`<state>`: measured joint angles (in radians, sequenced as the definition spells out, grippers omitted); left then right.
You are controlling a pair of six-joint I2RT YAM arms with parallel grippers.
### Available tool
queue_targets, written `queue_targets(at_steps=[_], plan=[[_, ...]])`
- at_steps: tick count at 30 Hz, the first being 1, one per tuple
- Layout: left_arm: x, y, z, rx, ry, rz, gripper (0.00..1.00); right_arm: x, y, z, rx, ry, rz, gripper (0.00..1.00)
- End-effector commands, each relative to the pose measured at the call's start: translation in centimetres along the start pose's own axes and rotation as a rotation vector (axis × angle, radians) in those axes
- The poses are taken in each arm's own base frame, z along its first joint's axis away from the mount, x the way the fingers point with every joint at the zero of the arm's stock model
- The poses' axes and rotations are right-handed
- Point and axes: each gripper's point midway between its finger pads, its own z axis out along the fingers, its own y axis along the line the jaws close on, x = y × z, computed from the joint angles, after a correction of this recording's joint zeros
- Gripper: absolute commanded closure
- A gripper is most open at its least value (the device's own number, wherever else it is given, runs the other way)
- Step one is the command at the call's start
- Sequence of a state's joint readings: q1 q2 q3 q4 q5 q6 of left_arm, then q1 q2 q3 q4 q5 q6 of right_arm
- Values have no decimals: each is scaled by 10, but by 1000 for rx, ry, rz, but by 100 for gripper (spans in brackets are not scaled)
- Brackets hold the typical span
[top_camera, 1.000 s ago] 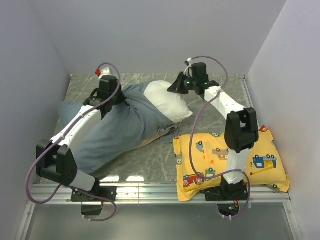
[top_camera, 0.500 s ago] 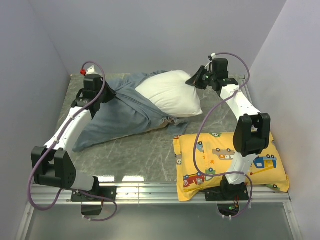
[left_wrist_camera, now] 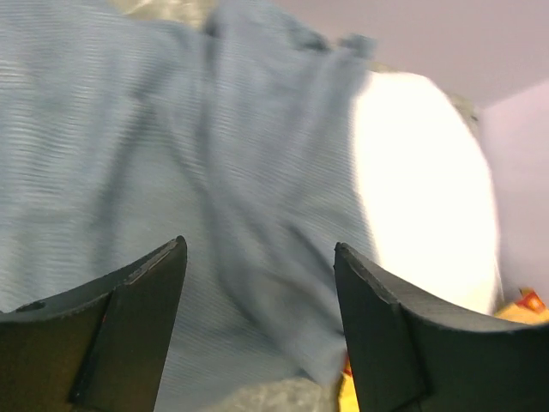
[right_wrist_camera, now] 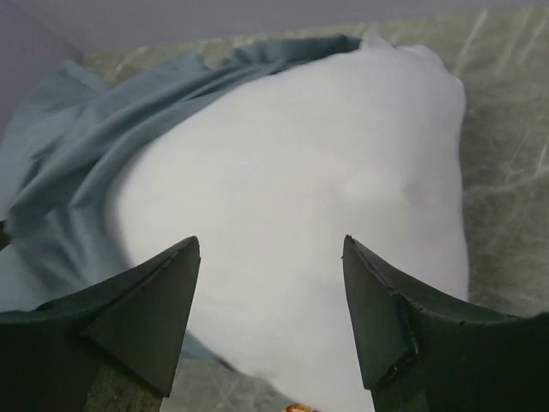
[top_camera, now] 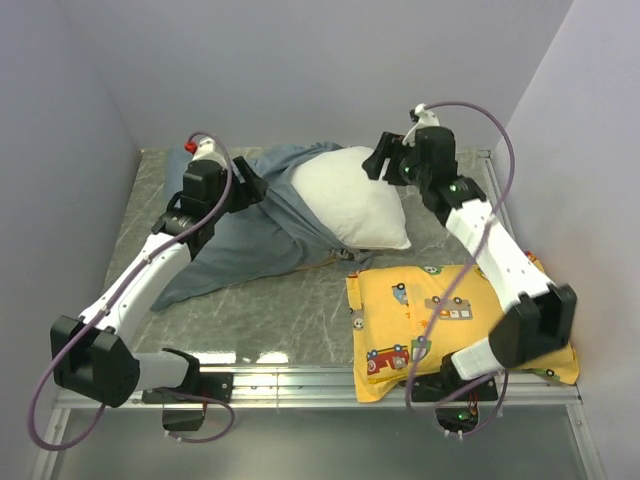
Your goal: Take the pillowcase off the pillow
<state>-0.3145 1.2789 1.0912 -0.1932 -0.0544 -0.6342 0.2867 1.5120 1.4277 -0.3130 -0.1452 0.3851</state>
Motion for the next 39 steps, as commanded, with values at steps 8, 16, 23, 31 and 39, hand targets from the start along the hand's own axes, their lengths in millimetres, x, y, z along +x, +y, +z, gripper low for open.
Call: queue_targets(at_steps=[8, 16, 23, 31, 39], plan=[[65, -52, -40, 58, 61, 79, 23, 69, 17, -36, 72, -73, -153, 24], [154, -40, -22, 14, 138, 69, 19, 128, 11, -16, 164, 16, -231, 23], [171, -20, 17, -81, 70, 91, 30, 130, -4, 5, 297, 11, -252, 28], [137, 6, 12, -279, -31, 161, 100, 96, -8, 10, 407, -18, -297, 100], [41, 70, -37, -377, -166, 27, 99, -15, 21, -47, 324, -163, -224, 100]])
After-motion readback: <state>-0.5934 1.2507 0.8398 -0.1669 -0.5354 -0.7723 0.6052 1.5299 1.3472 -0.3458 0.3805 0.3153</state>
